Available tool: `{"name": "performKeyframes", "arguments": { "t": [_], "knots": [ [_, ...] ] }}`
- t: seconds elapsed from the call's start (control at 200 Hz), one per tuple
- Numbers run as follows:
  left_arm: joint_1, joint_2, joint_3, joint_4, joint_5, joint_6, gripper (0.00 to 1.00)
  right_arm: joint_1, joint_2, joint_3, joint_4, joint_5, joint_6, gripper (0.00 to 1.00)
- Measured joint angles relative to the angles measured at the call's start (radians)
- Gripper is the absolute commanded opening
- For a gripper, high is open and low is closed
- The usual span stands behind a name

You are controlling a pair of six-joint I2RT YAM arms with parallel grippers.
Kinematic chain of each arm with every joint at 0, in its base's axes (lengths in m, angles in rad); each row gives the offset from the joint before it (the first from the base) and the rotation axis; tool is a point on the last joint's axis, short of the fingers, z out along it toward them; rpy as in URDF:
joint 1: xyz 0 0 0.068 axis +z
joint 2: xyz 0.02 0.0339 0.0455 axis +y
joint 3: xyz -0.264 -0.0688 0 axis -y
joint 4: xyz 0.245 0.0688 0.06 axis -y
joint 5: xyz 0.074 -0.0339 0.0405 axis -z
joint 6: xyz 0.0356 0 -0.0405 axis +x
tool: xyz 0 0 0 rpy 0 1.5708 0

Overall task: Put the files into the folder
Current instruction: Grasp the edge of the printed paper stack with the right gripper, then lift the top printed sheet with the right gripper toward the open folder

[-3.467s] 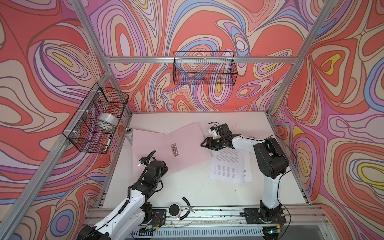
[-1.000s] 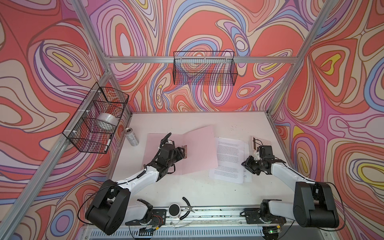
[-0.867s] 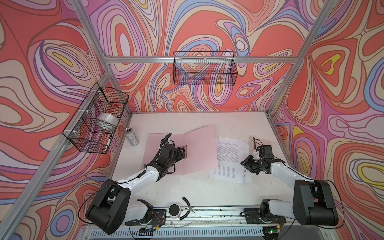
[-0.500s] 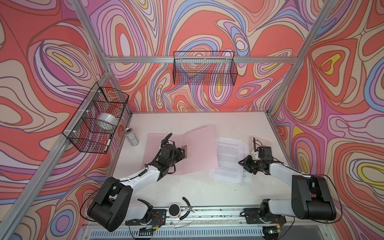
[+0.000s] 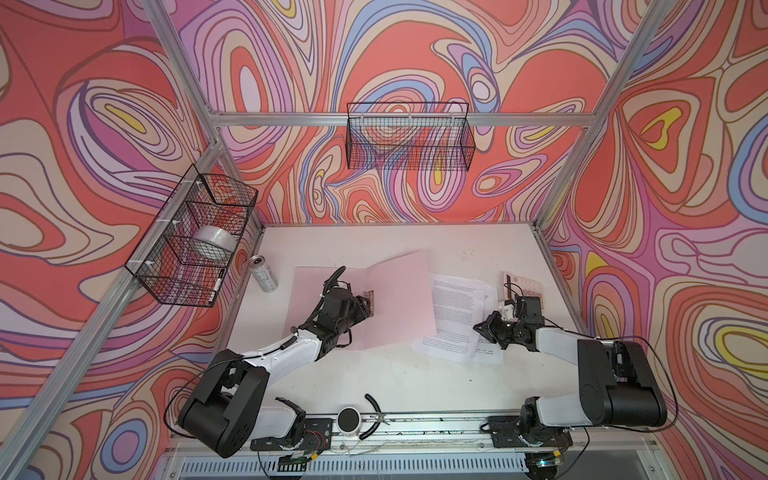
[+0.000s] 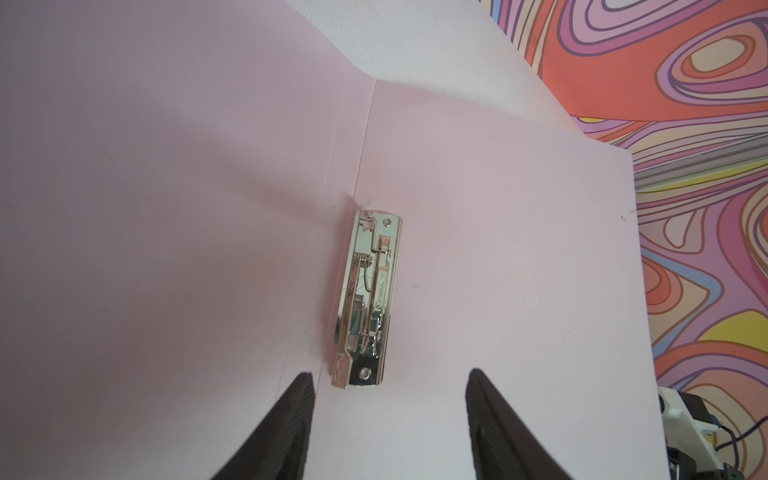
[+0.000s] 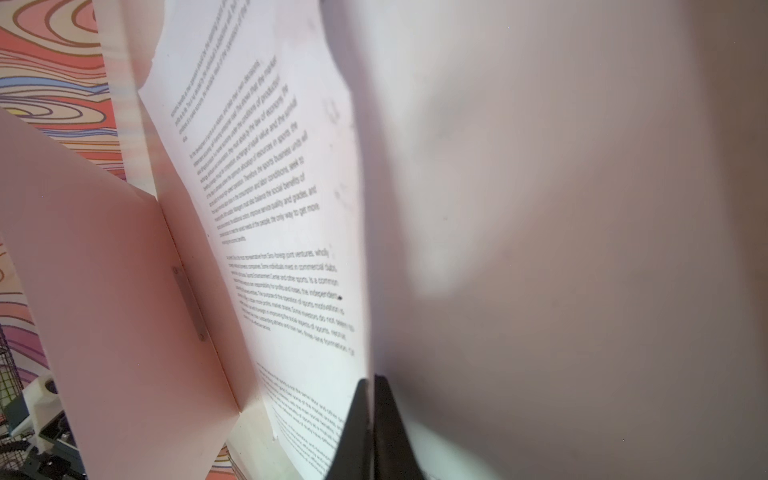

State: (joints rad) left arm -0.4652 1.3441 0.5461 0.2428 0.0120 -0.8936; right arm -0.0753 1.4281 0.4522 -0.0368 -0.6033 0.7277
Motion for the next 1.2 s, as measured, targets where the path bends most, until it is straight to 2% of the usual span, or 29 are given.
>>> {"name": "performKeyframes", "arguments": {
  "t": [0.25,0.396,0.596,0.776,0.992,1.197],
  "knots": [
    [0.011,-0.093,0.0,-0.026,0.008,0.003,0.59,-0.003,-0.135,0.065,-0.116,0.0,-0.002,0.0],
    [0.068,-0.195,0.0,-0.049,0.037,0.003,0.59,-0.003,-0.261,0.202,-0.196,-0.008,-0.001,0.0],
    [0.122,-0.291,0.0,-0.102,0.049,0.003,0.59,-0.002,-0.307,0.404,-0.244,-0.043,0.016,0.0],
    [0.152,-0.344,0.0,-0.151,0.051,0.0,0.59,0.068,-0.25,0.631,-0.236,-0.061,0.051,0.0],
    [0.192,-0.418,0.0,-0.212,0.046,-0.008,0.59,0.299,-0.058,0.962,-0.183,-0.048,0.062,0.0],
    [0.235,-0.533,0.0,-0.285,0.032,-0.007,0.66,0.426,0.048,1.089,-0.14,-0.04,0.062,0.0]
  ]
}}
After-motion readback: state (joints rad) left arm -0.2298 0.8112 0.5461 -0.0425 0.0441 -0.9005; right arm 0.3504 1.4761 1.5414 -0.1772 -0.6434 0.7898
